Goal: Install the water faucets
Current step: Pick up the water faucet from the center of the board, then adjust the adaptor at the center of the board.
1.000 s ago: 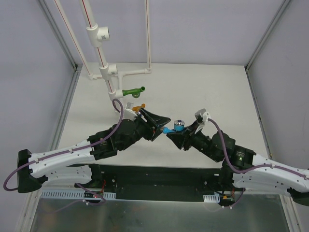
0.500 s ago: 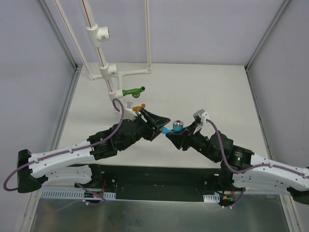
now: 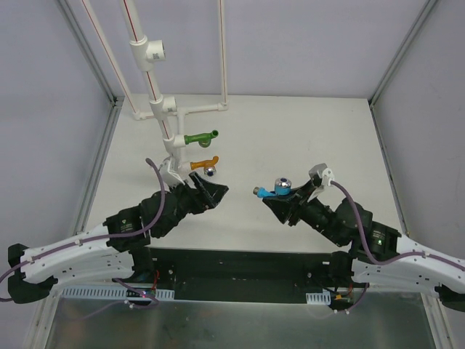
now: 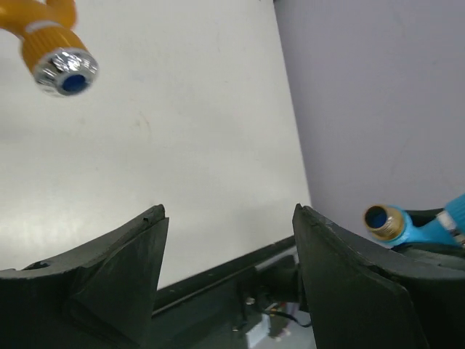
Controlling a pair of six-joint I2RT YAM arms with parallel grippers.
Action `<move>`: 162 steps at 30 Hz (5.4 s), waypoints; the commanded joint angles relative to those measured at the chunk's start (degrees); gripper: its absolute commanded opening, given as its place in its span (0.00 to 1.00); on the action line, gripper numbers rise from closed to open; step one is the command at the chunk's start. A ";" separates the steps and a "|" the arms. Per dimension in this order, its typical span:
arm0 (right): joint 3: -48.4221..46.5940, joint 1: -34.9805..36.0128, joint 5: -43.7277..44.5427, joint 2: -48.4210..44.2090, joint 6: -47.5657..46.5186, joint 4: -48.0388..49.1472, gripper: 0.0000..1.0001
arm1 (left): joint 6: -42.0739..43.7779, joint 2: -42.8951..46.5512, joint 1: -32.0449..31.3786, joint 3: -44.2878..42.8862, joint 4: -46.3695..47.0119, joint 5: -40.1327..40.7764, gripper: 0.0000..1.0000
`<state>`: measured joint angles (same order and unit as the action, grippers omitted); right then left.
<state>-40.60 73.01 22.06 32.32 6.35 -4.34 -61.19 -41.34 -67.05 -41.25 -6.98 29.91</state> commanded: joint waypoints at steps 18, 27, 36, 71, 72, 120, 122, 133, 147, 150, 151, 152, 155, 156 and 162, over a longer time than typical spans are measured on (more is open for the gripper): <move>2.19 0.29 1.67 -5.77 -2.13 -1.90 0.00 | 59.05 6.09 2.00 -15.79 -11.15 22.82 0.73; 2.98 0.29 0.00 -5.95 -1.16 -1.99 0.00 | 73.85 7.16 11.57 -7.87 11.81 11.50 0.74; 3.07 0.29 -0.18 -7.88 -0.20 -4.36 0.00 | 66.74 0.30 28.18 -7.53 17.87 -2.30 0.75; 0.96 0.20 3.77 -16.67 -2.92 -13.68 0.00 | 44.85 -10.26 35.84 -11.75 11.47 -64.09 0.00; 0.87 0.29 3.95 -16.67 -3.27 -13.77 0.00 | 43.97 -9.47 35.76 -11.57 11.47 -65.49 0.00; -11.49 -2.77 5.74 12.99 -10.57 -7.43 0.00 | 38.60 8.03 24.59 -10.43 -16.40 7.36 0.46; -17.47 -8.12 -2.77 21.26 -8.73 -8.23 0.00 | 38.25 8.03 24.51 -10.25 -15.96 7.09 0.47; -60.07 -26.87 -35.43 63.96 -4.32 -27.09 0.00 | 35.70 8.21 24.59 -10.25 -14.99 2.17 0.47; -94.24 -31.62 -6.17 97.14 -17.32 -30.32 0.00 | 32.80 7.94 24.51 -8.84 -14.20 -3.37 0.46; -92.56 -31.70 -2.04 99.34 -20.84 -23.10 0.00 | 32.71 7.77 24.51 -9.02 -14.11 -3.98 0.46; -92.64 -31.88 -0.89 100.21 -21.63 -21.17 0.00 | 32.71 7.68 24.51 -9.02 -14.02 -4.07 0.45; -92.90 -31.88 0.51 101.09 -22.69 -19.41 0.00 | 32.89 7.77 24.51 -9.02 -14.02 -3.98 0.46; -93.17 -32.32 4.73 103.03 -25.41 -14.05 0.00 | 32.71 7.86 24.51 -8.76 -13.76 -3.81 0.45; -93.17 -32.58 6.22 103.56 -25.94 -11.94 0.00 | 32.80 7.94 24.51 -8.67 -13.58 -3.81 0.45; -96.77 -34.78 13.00 107.95 -30.60 -5.95 0.00 | 32.98 7.77 24.51 -7.97 -13.06 -3.90 0.45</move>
<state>-133.36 40.01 27.83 138.50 -19.05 -19.22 -24.45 -32.40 -42.63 -51.48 -20.18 30.48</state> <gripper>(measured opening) 0.351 0.451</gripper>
